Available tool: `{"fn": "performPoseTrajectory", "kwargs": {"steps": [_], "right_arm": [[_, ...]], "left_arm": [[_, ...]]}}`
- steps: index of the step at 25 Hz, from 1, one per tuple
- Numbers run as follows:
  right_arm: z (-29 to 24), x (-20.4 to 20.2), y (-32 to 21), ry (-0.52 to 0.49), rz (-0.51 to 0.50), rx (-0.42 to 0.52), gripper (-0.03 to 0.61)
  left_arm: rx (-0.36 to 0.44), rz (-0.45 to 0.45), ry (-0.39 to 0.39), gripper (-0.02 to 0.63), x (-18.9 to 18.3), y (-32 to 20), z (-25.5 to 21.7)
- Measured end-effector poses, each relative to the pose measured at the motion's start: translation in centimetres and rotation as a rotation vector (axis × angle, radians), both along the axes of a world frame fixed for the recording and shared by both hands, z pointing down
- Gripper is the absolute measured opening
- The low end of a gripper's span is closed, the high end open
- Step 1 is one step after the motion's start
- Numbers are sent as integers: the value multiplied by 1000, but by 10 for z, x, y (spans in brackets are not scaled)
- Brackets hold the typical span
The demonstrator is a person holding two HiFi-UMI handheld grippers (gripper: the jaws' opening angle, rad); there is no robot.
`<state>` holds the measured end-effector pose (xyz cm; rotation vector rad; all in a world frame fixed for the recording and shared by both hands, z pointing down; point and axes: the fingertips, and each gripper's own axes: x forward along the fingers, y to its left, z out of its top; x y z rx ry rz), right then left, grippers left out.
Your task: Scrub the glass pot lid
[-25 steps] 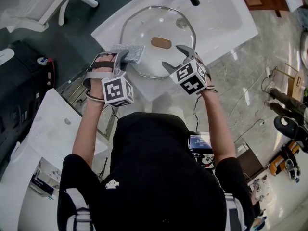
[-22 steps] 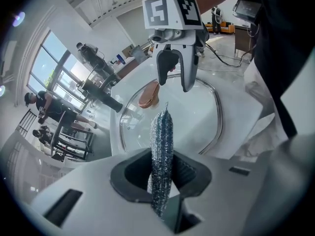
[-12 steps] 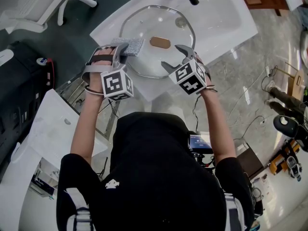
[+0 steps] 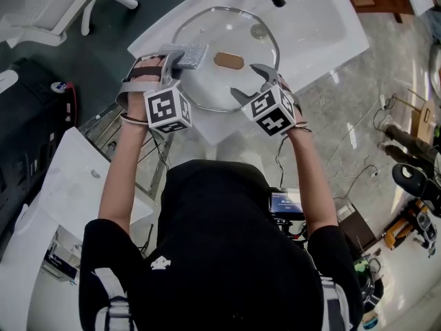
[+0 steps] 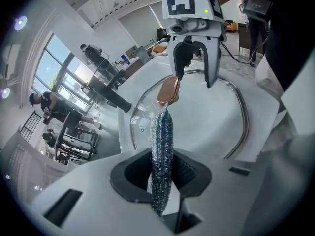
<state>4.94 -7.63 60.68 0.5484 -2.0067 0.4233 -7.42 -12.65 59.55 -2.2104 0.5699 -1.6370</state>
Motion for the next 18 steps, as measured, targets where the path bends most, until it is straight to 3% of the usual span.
{"fn": "performPoseTrajectory", "kwargs": {"steps": [18], "right_arm": [[0,0,0,1,-2,-2,319]], "left_arm": [[28,23,-17,67,15,-37,2]]}}
